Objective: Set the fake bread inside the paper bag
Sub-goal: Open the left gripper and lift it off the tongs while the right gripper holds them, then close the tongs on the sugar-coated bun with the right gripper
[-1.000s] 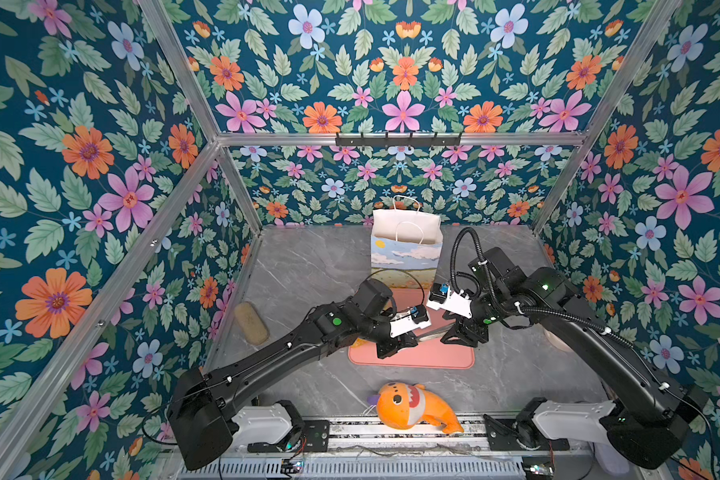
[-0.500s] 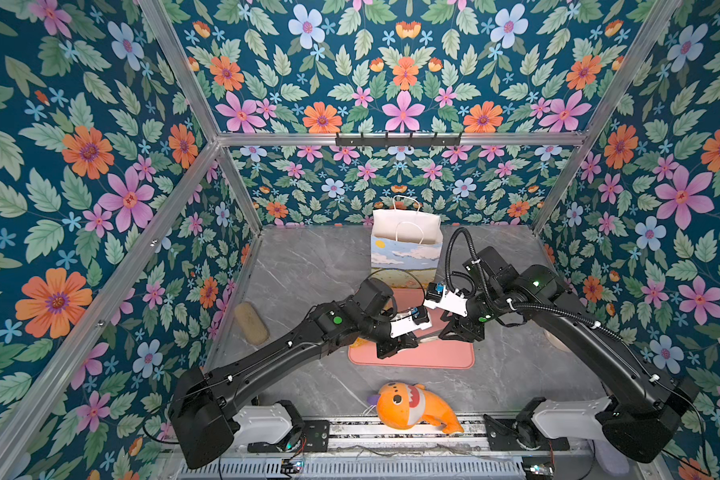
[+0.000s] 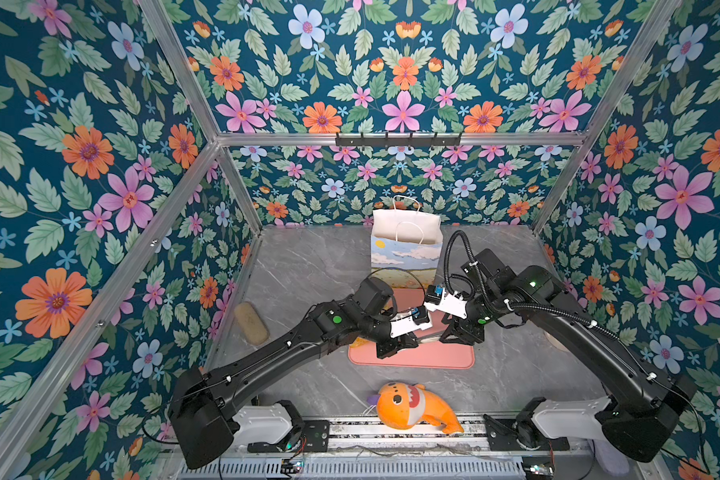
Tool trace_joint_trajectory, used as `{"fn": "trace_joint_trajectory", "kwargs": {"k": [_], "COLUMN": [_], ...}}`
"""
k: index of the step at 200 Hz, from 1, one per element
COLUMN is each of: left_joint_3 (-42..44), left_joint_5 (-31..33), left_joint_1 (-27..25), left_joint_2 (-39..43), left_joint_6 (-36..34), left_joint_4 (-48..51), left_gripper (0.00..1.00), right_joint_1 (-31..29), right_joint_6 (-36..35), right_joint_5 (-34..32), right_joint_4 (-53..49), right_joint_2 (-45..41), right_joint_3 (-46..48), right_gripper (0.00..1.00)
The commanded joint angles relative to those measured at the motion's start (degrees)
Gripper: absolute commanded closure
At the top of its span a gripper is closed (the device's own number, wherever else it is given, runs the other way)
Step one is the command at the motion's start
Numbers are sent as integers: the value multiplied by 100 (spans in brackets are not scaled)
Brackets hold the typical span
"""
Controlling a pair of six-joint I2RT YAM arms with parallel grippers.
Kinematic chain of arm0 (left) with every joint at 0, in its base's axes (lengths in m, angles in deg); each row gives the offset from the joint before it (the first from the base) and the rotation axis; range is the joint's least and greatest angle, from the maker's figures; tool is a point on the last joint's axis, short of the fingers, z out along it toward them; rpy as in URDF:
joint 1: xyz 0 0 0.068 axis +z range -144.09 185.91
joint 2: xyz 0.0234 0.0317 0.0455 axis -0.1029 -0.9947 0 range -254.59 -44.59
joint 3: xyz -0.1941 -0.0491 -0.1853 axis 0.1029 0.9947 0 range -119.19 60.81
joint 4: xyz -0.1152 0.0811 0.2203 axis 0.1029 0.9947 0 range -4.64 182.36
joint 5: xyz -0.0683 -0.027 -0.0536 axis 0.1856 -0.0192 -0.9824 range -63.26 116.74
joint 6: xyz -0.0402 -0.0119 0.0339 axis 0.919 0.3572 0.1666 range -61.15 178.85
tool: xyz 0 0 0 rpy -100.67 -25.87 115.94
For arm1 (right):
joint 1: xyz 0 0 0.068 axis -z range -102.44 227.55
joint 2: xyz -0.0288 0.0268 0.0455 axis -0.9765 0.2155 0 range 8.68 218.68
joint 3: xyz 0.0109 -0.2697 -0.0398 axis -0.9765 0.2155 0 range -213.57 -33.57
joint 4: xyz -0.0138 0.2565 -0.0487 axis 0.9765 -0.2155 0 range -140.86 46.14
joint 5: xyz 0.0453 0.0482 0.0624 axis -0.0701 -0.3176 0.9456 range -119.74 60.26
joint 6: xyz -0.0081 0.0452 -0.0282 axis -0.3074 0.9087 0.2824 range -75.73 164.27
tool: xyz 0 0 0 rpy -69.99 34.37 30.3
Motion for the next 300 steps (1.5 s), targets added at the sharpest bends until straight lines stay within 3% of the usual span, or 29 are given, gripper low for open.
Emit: {"fn": "trace_joint_trajectory", "kwargs": {"k": [1,66,75,101,136,158,182,206,244,300], "left_joint_3": [-27,-6,17,131,487,902,1685,2157,2424,2511], "left_joint_5": [-58,-42,-3,230,676,995,2379,3060,3172,2871], "left_joint_1": [15,46,50,59,226,562,835,1321,1837,1922], "left_joint_2": [14,7,20,196,917,1550,2342,2771,2880,3152], "left_joint_6": [-60,-78,-71,109,598,1153,1842,2380,3107,3240], "left_joint_4": [-144,-231,-249,-463,-956,-1520,-2490,-2747,-2543,-2466], "left_gripper": [91,88,80,45,27,25,24,23,26,33], "right_joint_1": [-12,-10,-9,-7,-6,-2,-24,-242,-687,-679], "right_joint_6": [-87,-149,-149,-41,316,767,1294,1289,287,-964], "right_joint_5": [-60,53,97,85,-143,-401,-584,-849,-1173,-1297], "right_joint_4": [-95,-90,-66,-18,155,323,592,963,1634,2088], "right_joint_2": [-33,-53,-58,-57,46,292,533,576,597,950], "right_joint_3": [12,6,18,22,118,128,70,222,431,359], "right_gripper": [52,77,78,80,80,80,78,76,72,59]}}
